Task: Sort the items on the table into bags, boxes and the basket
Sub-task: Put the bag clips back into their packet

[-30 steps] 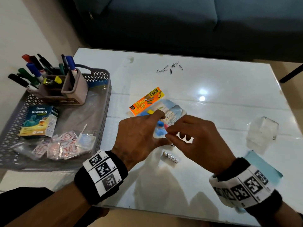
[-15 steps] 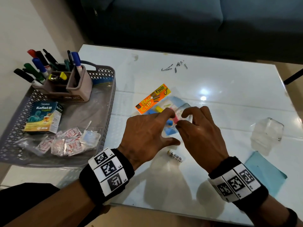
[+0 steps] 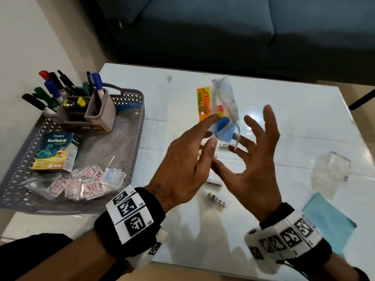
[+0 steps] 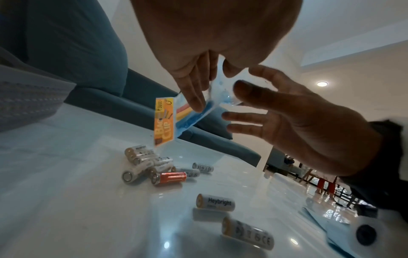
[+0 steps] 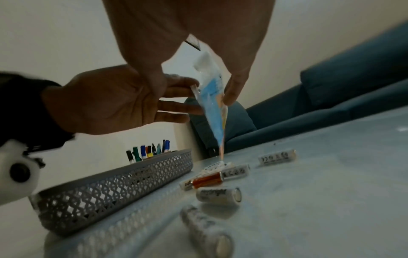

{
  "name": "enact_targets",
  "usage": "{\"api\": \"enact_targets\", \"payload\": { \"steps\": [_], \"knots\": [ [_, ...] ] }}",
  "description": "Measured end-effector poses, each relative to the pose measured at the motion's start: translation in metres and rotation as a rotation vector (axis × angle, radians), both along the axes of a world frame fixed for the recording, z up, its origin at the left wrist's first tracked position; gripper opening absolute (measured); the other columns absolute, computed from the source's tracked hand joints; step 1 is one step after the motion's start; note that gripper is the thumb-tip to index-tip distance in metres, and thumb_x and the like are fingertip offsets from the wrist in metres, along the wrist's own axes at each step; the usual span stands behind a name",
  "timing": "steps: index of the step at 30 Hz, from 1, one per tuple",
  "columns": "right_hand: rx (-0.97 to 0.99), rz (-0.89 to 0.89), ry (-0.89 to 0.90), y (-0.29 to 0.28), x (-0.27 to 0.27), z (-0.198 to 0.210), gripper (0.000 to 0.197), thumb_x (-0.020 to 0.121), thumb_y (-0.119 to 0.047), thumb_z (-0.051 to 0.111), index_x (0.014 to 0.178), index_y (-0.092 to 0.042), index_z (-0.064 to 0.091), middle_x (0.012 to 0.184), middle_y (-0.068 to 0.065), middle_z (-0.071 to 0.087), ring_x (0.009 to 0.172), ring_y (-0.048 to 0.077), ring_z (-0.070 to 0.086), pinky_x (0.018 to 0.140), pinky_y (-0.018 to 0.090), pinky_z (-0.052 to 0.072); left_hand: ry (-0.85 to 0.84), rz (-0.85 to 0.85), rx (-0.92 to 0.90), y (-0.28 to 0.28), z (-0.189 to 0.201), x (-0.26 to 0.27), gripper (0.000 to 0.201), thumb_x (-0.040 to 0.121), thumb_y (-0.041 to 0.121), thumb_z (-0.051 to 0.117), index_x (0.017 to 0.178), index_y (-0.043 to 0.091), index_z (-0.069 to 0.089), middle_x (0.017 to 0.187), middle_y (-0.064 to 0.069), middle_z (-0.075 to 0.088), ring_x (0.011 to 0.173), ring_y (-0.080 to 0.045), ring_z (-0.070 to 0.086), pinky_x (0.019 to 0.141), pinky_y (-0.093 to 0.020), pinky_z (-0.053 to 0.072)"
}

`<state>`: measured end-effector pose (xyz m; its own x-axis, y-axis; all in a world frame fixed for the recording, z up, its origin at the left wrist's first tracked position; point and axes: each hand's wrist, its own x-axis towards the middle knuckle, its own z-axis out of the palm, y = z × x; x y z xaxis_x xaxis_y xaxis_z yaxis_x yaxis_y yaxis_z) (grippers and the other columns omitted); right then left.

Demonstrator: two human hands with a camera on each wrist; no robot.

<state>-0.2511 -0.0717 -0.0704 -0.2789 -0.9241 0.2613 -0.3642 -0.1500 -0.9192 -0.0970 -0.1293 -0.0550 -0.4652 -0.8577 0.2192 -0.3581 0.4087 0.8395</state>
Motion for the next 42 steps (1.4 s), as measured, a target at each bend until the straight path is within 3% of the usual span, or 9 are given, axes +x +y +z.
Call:
{"api": "enact_targets", "payload": {
  "steps": [4, 7, 12, 18, 23, 27, 32, 36, 42],
  "knots": [
    [0.044, -0.07, -0.281, -0.005, -0.012, 0.0, 0.113, 0.074, -0.009, 0.089, 0.158, -0.031, 0.017, 0.133, -0.003, 0.065, 0.122, 0.014, 0.065, 0.102, 0.04, 0.055, -0.01, -0.172, 0.013, 0.016, 0.005, -0.006, 0.056, 0.107, 0.028, 0.047, 0.16, 0.022, 0.029, 0.158, 0.01, 0.044, 0.14, -0.004, 0.045, 0.11, -0.036, 0.046],
    [-0.021, -0.131, -0.097, -0.011, -0.021, 0.003, 0.076, 0.081, -0.004, 0.082, 0.146, -0.018, 0.043, 0.136, -0.011, 0.059, 0.118, -0.005, 0.062, 0.09, 0.016, 0.055, -0.019, -0.259, -0.026, 0.021, 0.007, -0.007, 0.069, 0.104, 0.032, 0.055, 0.162, 0.023, 0.019, 0.163, 0.011, 0.034, 0.145, -0.005, 0.04, 0.113, -0.034, 0.044],
    [0.02, -0.074, -0.174, -0.011, -0.04, 0.014, 0.049, 0.083, -0.008, 0.081, 0.124, -0.023, 0.06, 0.108, -0.005, 0.076, 0.096, 0.012, 0.076, 0.077, 0.027, 0.062, -0.017, 0.121, -0.168, -0.009, 0.002, 0.002, 0.083, 0.09, 0.044, 0.072, 0.158, 0.026, 0.029, 0.139, 0.008, 0.046, 0.124, -0.01, 0.05, 0.099, -0.021, 0.046],
    [0.163, 0.084, -0.222, -0.01, -0.041, 0.015, 0.036, 0.084, -0.022, 0.075, 0.118, -0.023, 0.066, 0.106, -0.001, 0.078, 0.097, 0.017, 0.076, 0.085, 0.041, 0.063, 0.197, 0.109, 0.471, -0.026, -0.006, 0.001, 0.032, 0.091, 0.032, 0.075, 0.122, 0.024, 0.067, 0.105, 0.002, 0.078, 0.095, -0.017, 0.076, 0.087, -0.048, 0.061],
    [0.22, 0.014, -0.303, -0.011, -0.048, 0.01, 0.027, 0.093, -0.028, 0.069, 0.12, -0.027, 0.067, 0.104, 0.01, 0.077, 0.099, 0.028, 0.074, 0.088, 0.055, 0.059, 0.257, 0.118, 0.56, -0.022, -0.007, 0.001, 0.016, 0.095, 0.024, 0.071, 0.111, 0.025, 0.067, 0.093, -0.005, 0.08, 0.084, -0.022, 0.077, 0.074, -0.04, 0.063],
    [0.234, 0.008, -0.261, -0.01, -0.054, 0.01, 0.025, 0.093, -0.016, 0.071, 0.116, -0.023, 0.069, 0.086, 0.013, 0.078, 0.081, 0.027, 0.07, 0.07, 0.037, 0.057, 0.301, 0.053, 0.665, -0.021, -0.006, 0.001, 0.024, 0.096, 0.025, 0.069, 0.119, 0.026, 0.062, 0.097, -0.009, 0.079, 0.085, -0.022, 0.076, 0.068, -0.034, 0.059],
    [0.228, 0.065, -0.207, -0.011, -0.053, 0.01, 0.022, 0.094, -0.001, 0.068, 0.107, -0.019, 0.066, 0.086, 0.009, 0.077, 0.078, 0.032, 0.071, 0.073, 0.045, 0.055, 0.27, -0.08, 0.498, -0.021, -0.008, 0.004, 0.045, 0.1, 0.014, 0.064, 0.133, 0.038, 0.045, 0.104, -0.011, 0.074, 0.099, -0.025, 0.072, 0.082, -0.045, 0.062],
    [0.218, 0.078, -0.248, -0.012, -0.058, 0.008, 0.029, 0.092, 0.012, 0.061, 0.09, -0.016, 0.066, 0.094, 0.003, 0.072, 0.089, 0.019, 0.068, 0.077, 0.034, 0.052, 0.226, -0.084, 0.369, -0.023, -0.013, 0.003, 0.015, 0.102, 0.005, 0.057, 0.112, 0.016, 0.061, 0.102, 0.0, 0.07, 0.093, -0.01, 0.065, 0.066, -0.021, 0.049],
    [0.282, 0.113, -0.428, -0.012, -0.065, 0.008, 0.018, 0.098, 0.001, 0.056, 0.101, -0.009, 0.07, 0.116, 0.015, 0.073, 0.109, 0.031, 0.069, 0.09, 0.047, 0.057, 0.237, 0.051, 0.366, -0.026, -0.021, 0.003, 0.02, 0.094, 0.0, 0.064, 0.092, 0.018, 0.072, 0.097, 0.005, 0.075, 0.098, -0.01, 0.068, 0.071, -0.018, 0.051]
  ]
}}
